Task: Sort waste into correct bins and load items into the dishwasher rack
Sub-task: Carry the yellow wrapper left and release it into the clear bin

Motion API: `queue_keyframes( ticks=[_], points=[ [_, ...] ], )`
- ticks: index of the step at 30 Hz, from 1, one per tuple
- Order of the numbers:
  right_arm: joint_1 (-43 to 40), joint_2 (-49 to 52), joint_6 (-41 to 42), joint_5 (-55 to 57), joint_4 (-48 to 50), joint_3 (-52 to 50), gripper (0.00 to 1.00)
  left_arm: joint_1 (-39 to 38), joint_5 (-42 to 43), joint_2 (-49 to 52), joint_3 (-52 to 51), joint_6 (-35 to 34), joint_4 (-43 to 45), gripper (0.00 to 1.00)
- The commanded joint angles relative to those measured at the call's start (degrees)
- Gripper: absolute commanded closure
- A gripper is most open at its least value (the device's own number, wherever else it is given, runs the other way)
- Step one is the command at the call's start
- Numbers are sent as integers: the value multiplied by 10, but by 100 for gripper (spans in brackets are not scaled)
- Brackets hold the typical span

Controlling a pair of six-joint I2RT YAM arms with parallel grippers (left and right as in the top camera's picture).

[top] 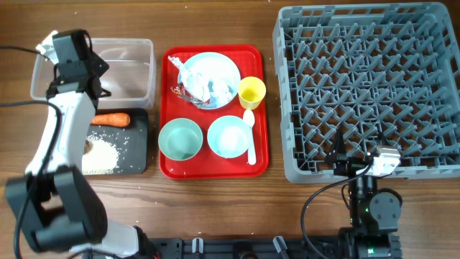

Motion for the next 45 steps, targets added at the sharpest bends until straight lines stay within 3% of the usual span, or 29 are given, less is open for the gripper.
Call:
queue_keyframes(
  ticks=[1, 5, 6, 8, 13, 15, 20, 31, 38, 45],
  points=[
    [-2, 1, 4, 6, 2, 0, 0, 12, 42, 52, 6, -29, 35, 93],
    [-2, 1, 4, 6, 2, 0, 0, 12, 42, 79, 6, -29, 68, 83],
    [-2, 1, 4, 6, 2, 0, 0, 12, 42, 79, 6, -28, 73, 75],
    [-2, 1, 4, 6, 2, 0, 0, 12, 42, 77, 6, -19, 85, 47],
    [-2, 1, 4, 6, 2, 0, 0, 12, 42, 74, 6, 11, 95, 29],
    [-2, 1, 4, 6, 2, 0, 0, 12, 42, 73, 6, 11, 94, 28],
    [-2, 1, 4, 6, 2, 0, 0, -6, 54, 35, 6, 56, 86, 41],
    [-2, 1, 4, 6, 2, 0, 0, -136, 25, -122, 6, 54, -47, 43],
    [-2, 1, 4, 6, 2, 0, 0, -237, 24, -94, 5, 10, -120, 37],
    [-2, 1, 4, 6, 2, 0, 0, -263, 25, -13, 5, -25, -86, 31]
  ],
)
